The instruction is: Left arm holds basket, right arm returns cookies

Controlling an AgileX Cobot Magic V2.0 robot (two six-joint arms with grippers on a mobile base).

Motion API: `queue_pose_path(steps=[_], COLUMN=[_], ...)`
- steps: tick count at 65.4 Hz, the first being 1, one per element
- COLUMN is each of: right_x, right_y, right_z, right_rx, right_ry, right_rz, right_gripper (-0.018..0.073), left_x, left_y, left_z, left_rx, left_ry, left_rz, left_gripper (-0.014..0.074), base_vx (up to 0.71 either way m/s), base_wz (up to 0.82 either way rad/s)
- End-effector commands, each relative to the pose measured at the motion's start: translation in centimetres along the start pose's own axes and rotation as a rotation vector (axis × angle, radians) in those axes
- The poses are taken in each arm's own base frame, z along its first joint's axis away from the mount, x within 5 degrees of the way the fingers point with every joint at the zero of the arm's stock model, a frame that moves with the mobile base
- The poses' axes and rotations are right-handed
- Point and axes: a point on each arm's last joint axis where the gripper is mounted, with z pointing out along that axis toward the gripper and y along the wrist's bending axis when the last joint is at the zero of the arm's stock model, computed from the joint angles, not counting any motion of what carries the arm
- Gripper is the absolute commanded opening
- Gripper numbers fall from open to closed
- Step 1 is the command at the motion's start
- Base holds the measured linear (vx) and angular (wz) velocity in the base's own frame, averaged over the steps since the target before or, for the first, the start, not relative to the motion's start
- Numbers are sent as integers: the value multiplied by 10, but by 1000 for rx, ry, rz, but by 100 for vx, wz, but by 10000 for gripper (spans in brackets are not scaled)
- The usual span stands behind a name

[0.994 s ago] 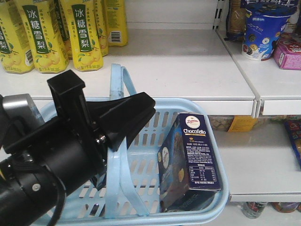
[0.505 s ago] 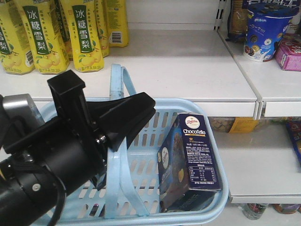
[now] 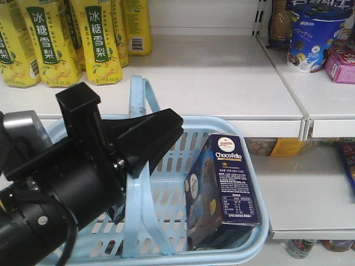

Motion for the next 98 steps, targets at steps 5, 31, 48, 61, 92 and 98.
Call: queue_pose_path(steps=[5, 31, 48, 61, 92, 98], right_x=[-7, -7, -8, -10, -143, -174], right_y=[0, 0, 0, 0, 13, 16], right_z=[-1, -1, -1, -2, -15, -10], right_rx=[3, 3, 3, 2, 23, 29], right_ry=[-88, -87, -90, -99, -179, -163], right_rz=[-15, -15, -15, -15, -145, -154], right_gripper=[-8, -8, -6, -6, -4, -4], left_x=[-4, -4, -4, -4, -4, -4], left_y=[-23, -23, -23, -23, -23, -23], left_z=[-4, -4, -4, -4, -4, -4], left_rx=[124, 124, 124, 124, 124, 124], left_ry=[-43, -43, -43, -43, -43, -43], left_rz=[23, 23, 23, 23, 23, 23], left_gripper=[-8, -8, -8, -8, -8, -8], base_vx=[0, 0, 0, 0, 0, 0], base_wz=[0, 0, 0, 0, 0, 0])
